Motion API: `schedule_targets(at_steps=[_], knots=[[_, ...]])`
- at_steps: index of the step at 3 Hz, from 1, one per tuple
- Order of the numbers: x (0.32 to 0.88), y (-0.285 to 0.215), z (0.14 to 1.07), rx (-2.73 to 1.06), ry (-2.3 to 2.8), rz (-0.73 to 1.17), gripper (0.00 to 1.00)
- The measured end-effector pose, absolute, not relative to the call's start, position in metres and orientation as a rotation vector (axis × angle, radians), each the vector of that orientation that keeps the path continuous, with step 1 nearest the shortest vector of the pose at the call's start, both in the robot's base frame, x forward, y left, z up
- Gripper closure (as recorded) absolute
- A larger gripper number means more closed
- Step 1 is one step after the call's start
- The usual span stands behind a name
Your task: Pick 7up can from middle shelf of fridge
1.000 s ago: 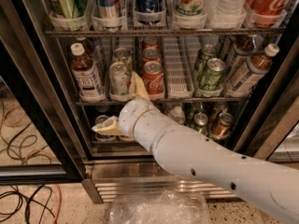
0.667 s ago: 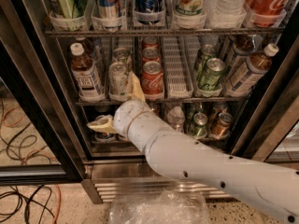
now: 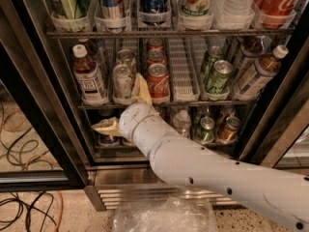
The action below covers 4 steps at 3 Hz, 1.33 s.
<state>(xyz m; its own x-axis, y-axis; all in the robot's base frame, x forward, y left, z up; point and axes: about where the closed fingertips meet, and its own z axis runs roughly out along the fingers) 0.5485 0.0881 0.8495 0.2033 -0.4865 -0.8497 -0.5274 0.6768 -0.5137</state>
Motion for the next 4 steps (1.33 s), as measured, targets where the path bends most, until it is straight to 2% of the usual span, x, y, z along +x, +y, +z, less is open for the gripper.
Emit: schedule_targets(at_steps=[1, 4], knots=[[0.579, 0.092, 0.853, -0.87, 1.373, 0.033, 0.0], [0.615, 0.088, 0.849, -0.819, 1.358, -0.008, 0.0]])
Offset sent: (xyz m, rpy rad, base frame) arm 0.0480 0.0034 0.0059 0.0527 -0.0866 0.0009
